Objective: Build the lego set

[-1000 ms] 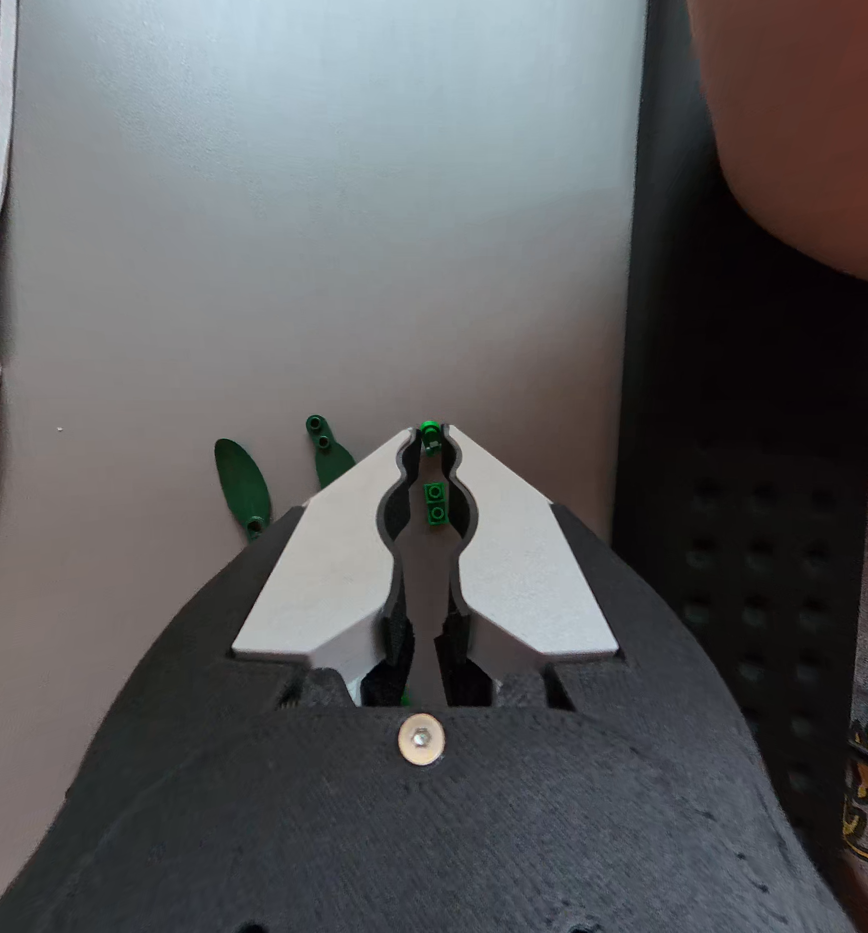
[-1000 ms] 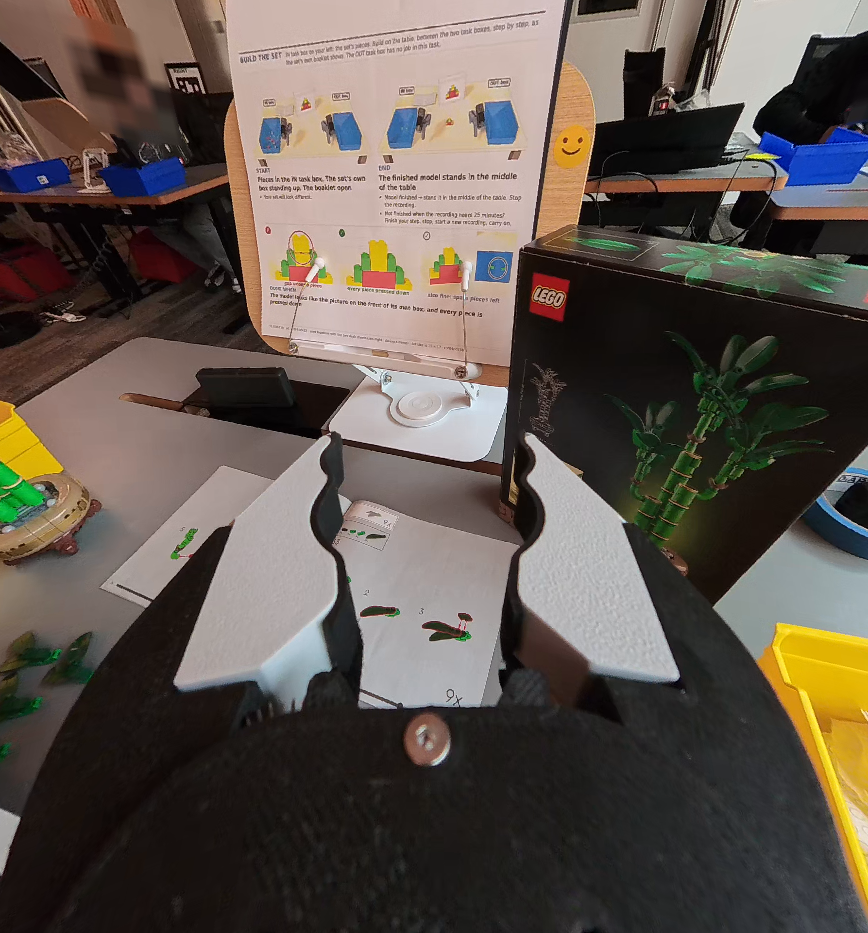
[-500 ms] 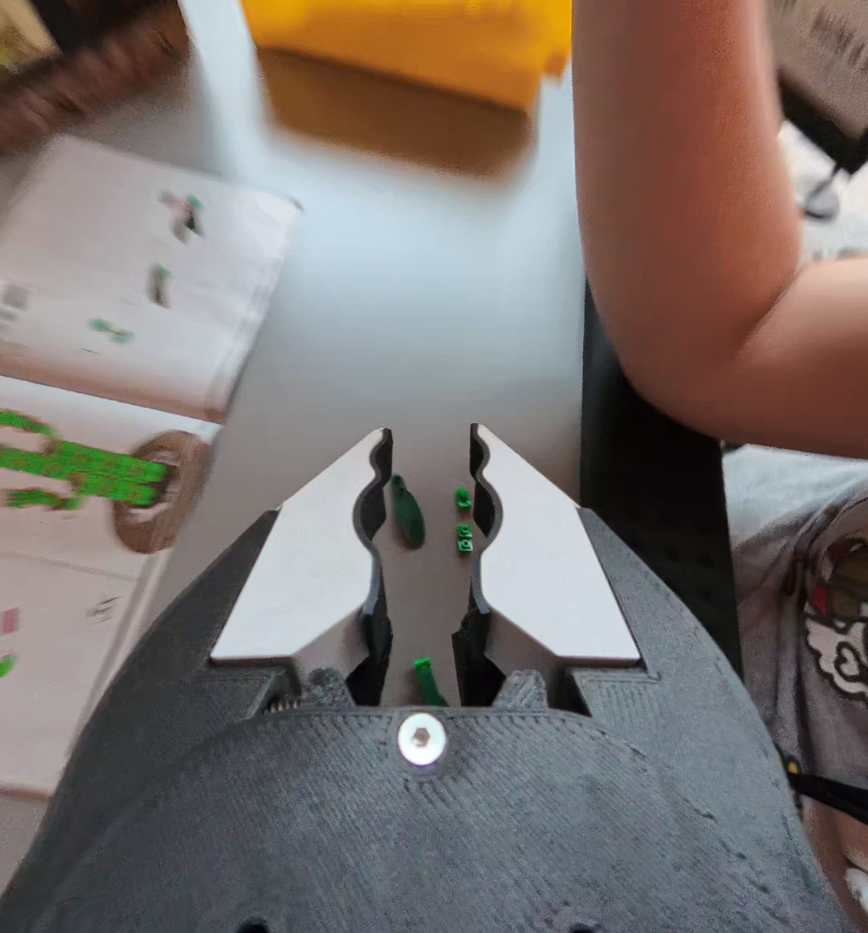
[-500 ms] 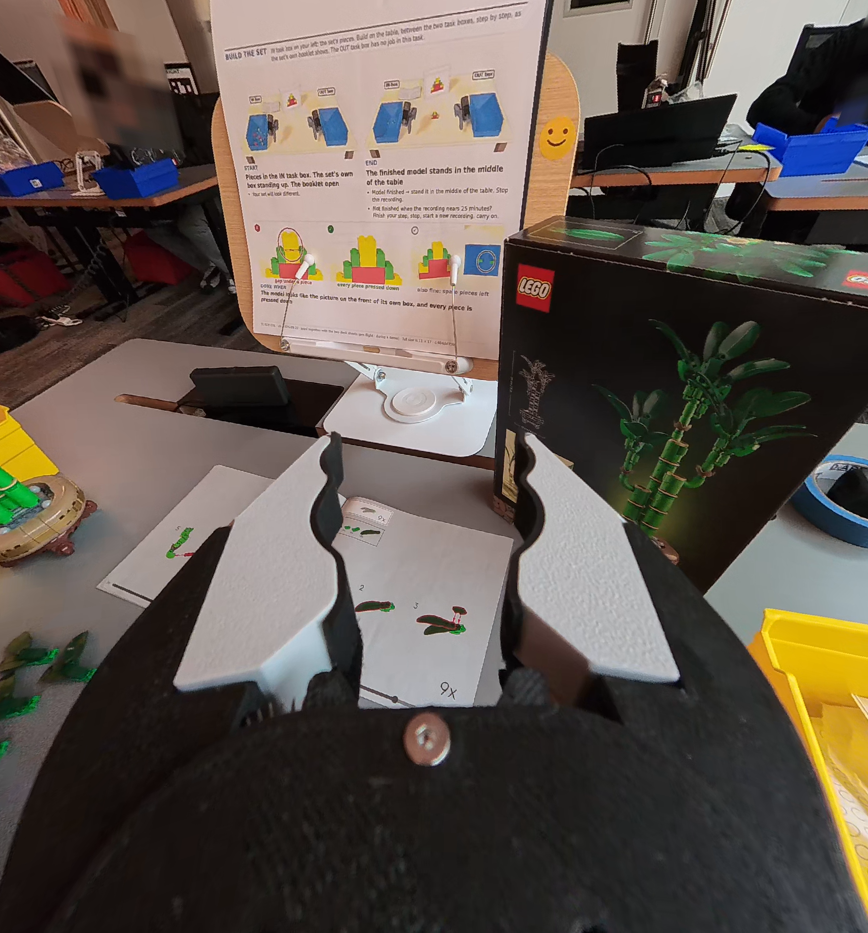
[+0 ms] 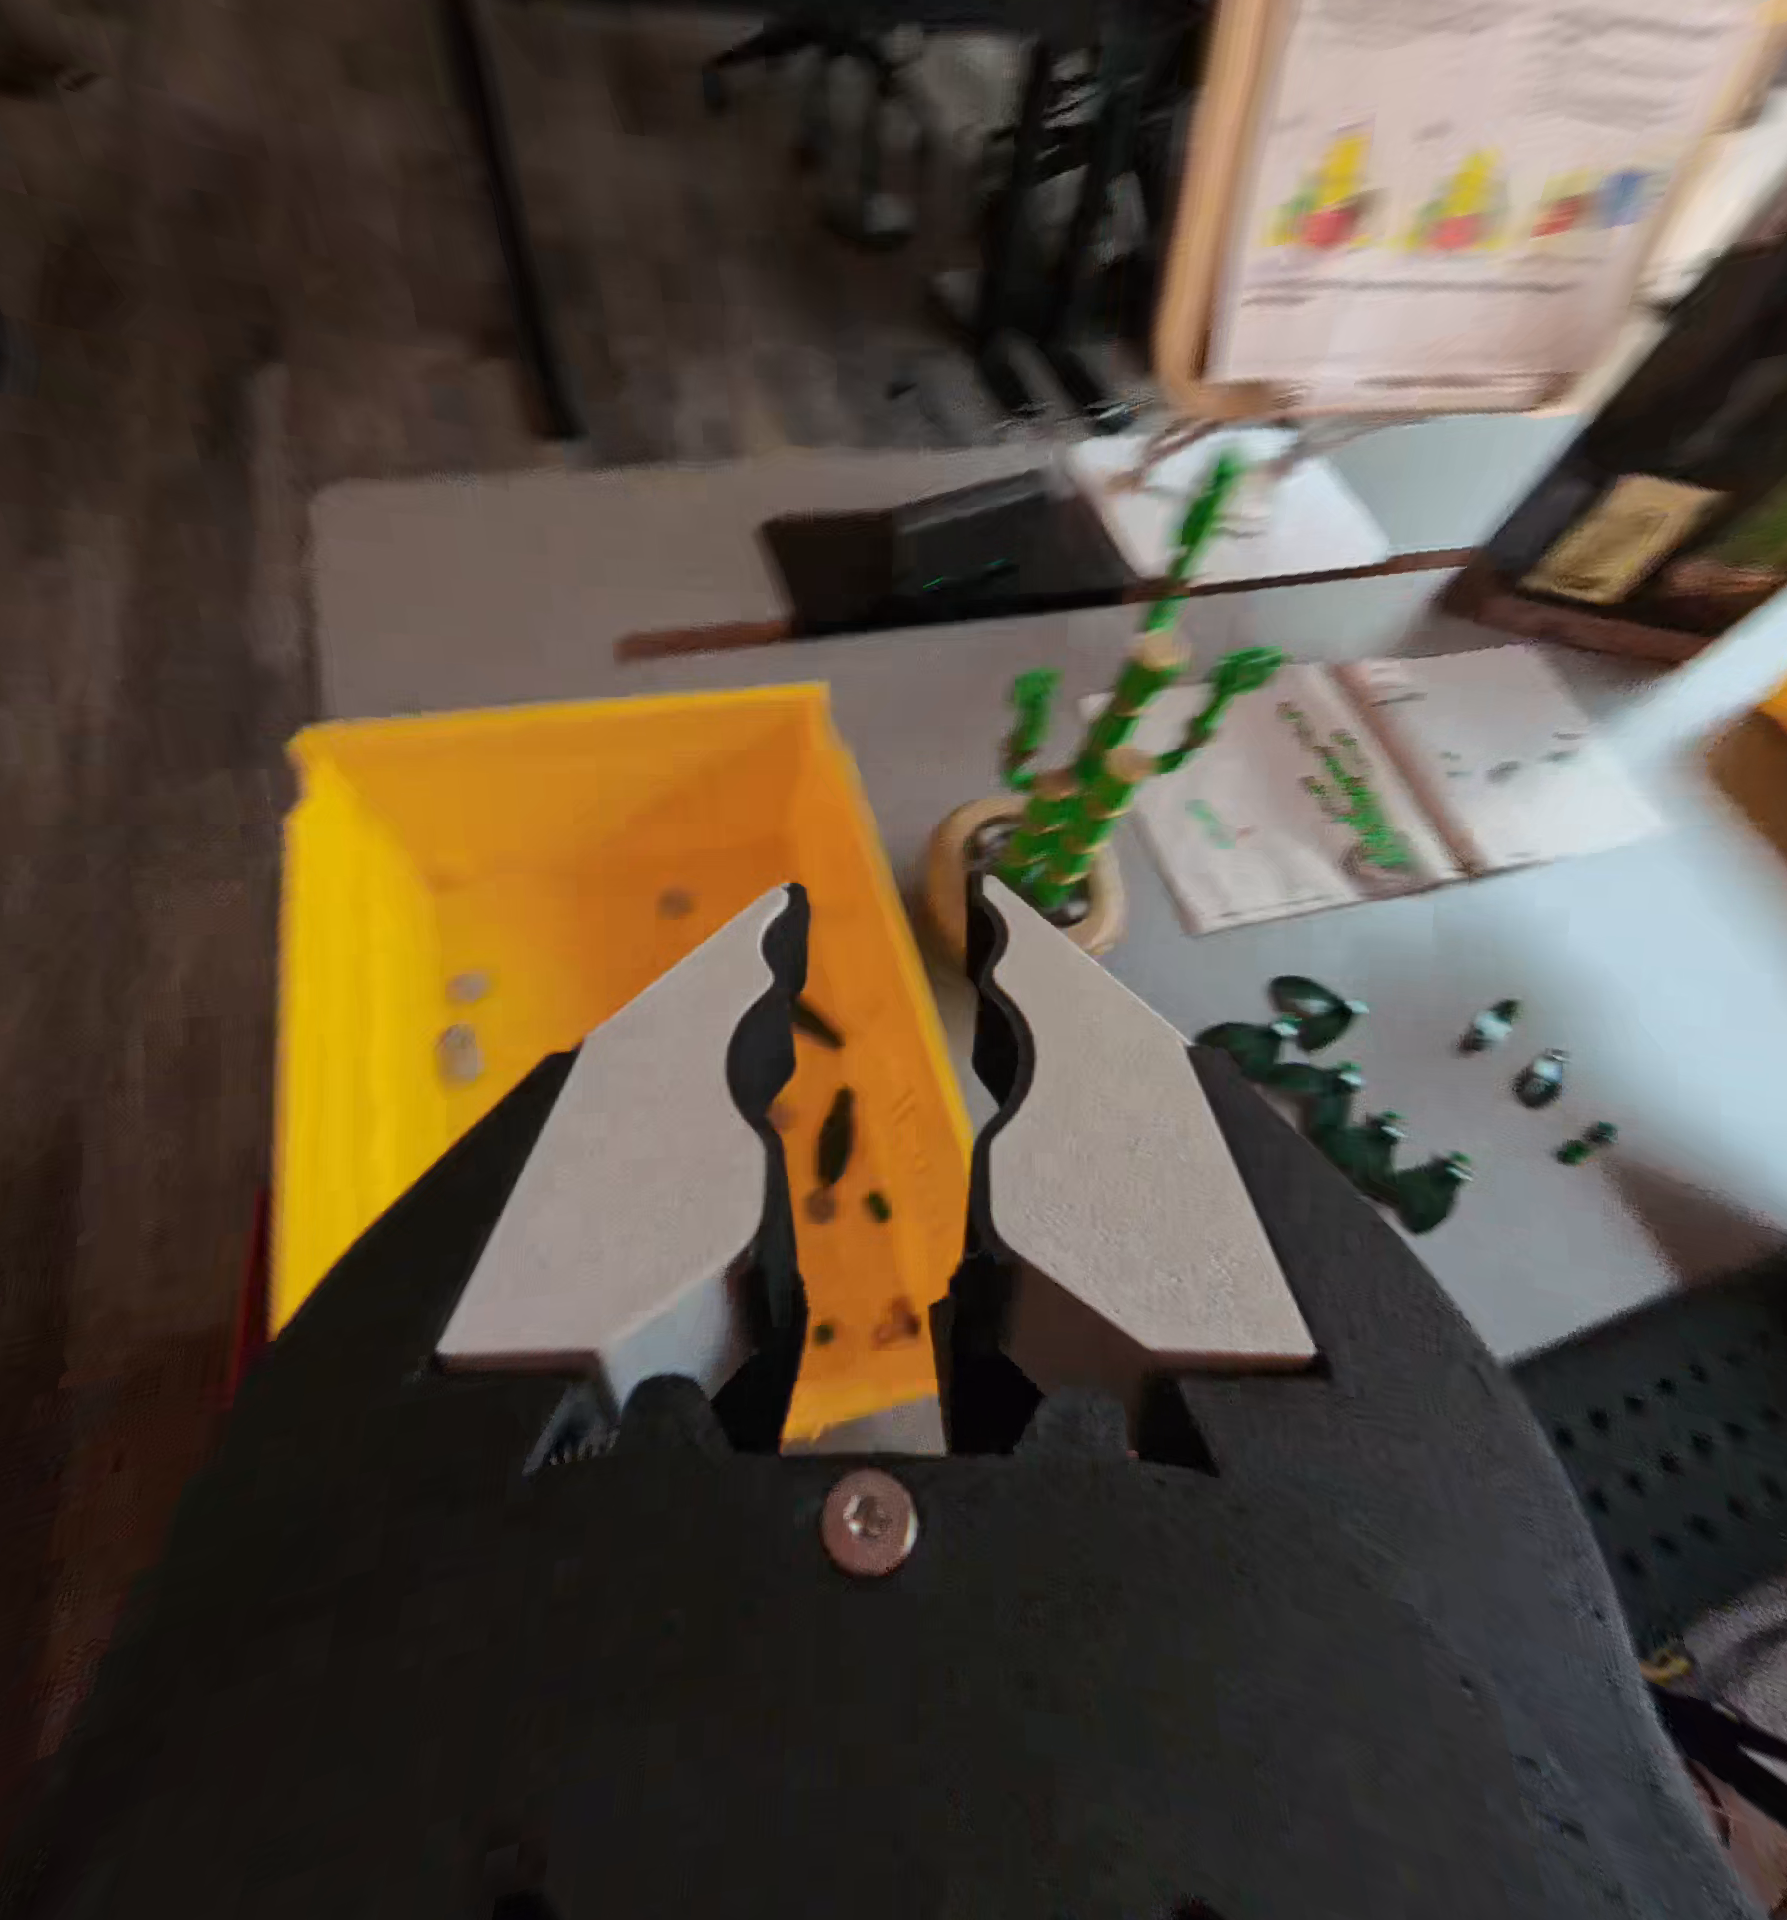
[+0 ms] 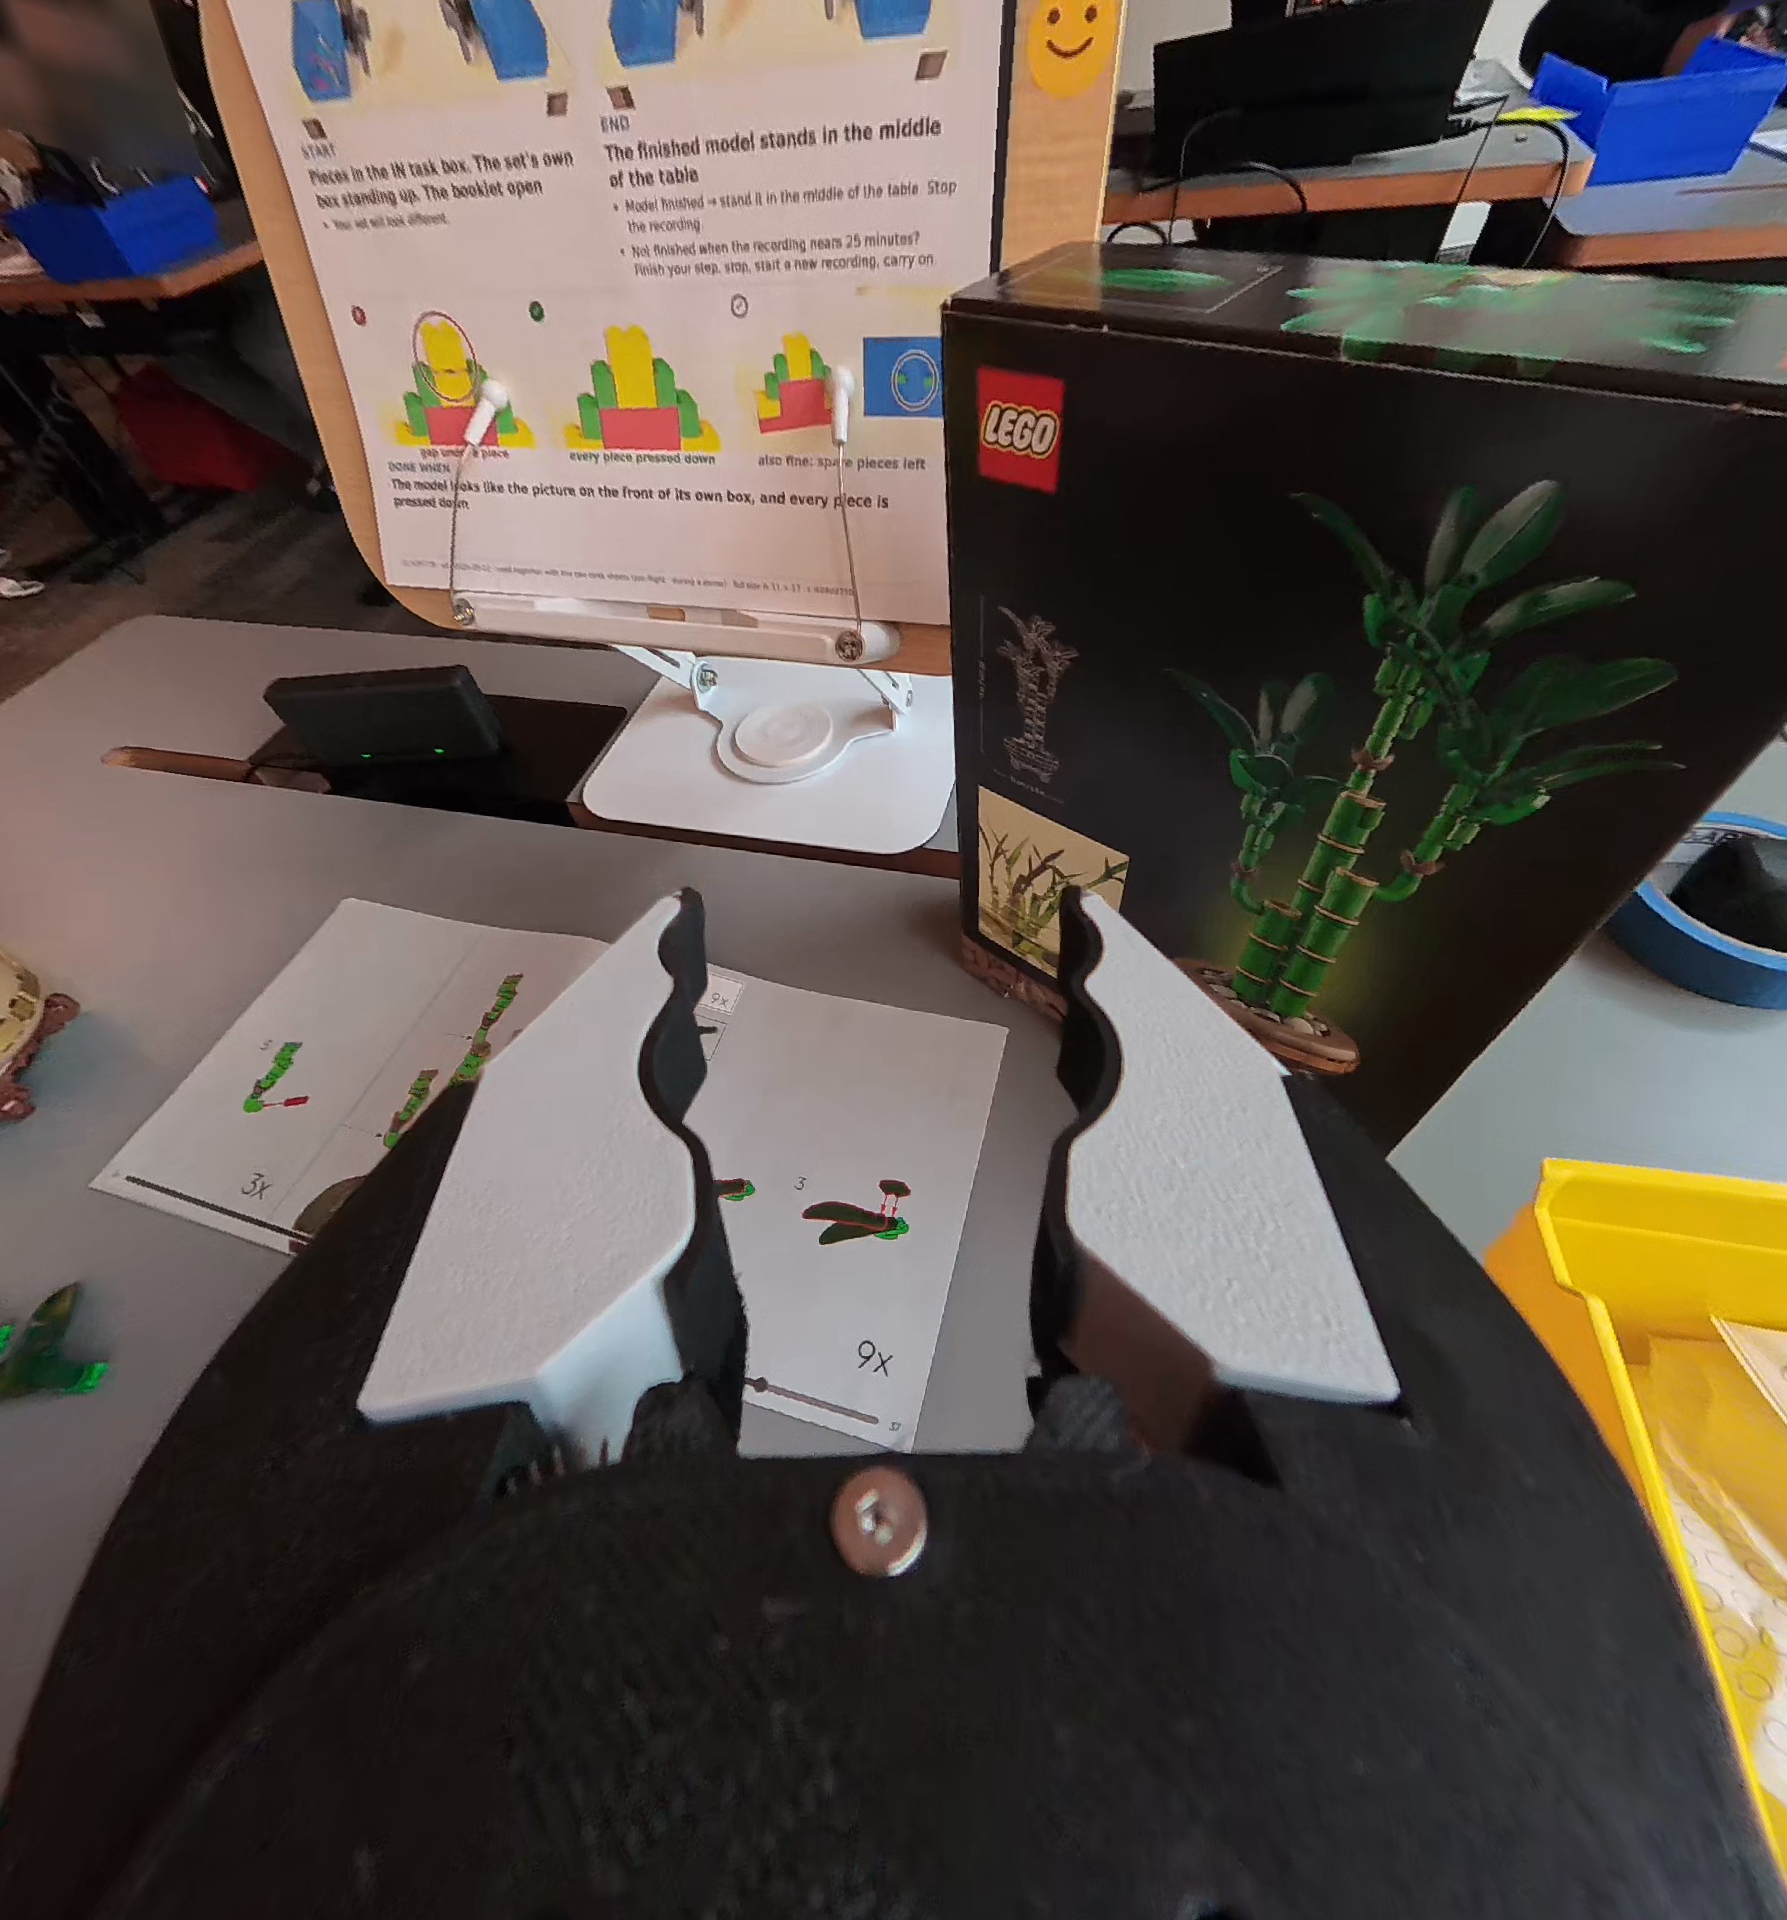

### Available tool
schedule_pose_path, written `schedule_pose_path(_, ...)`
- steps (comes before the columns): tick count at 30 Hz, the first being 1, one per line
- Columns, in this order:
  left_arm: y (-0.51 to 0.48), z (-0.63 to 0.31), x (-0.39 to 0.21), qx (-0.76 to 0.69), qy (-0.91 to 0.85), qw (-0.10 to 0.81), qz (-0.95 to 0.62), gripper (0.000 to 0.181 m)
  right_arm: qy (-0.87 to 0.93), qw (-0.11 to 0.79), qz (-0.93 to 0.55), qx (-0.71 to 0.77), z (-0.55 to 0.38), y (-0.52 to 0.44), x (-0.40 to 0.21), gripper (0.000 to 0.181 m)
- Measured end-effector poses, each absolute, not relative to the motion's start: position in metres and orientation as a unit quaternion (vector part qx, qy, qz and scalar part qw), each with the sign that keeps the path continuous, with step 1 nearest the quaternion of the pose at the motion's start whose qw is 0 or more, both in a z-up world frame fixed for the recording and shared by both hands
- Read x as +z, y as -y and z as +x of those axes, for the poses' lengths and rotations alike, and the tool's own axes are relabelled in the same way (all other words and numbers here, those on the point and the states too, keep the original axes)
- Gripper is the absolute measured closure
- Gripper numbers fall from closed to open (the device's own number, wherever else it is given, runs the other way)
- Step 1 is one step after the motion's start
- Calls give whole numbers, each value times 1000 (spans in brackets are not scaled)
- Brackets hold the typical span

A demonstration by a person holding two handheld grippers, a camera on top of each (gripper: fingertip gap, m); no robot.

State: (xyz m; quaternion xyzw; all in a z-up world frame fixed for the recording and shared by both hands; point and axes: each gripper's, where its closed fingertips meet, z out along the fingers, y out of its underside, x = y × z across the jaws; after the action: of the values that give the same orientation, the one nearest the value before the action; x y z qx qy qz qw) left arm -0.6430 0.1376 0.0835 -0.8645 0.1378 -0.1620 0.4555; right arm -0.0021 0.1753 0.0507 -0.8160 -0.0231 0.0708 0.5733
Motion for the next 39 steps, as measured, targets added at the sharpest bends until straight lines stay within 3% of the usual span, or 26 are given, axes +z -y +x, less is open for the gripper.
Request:
schedule_pose_path(5,-127,-722,-1,-133,-16,282,-950,161,33,557,-828,63,-9,-184,41,114)
schedule_pose_path(17,-95,-739,-108,-84,-12,-3,-996,163,63,533,-842,52,-26,-193,31,112)
schedule_pose_path(39,-87,-752,-150,-44,-23,-125,-991,169,49,554,-828,69,-18,-187,41,113)
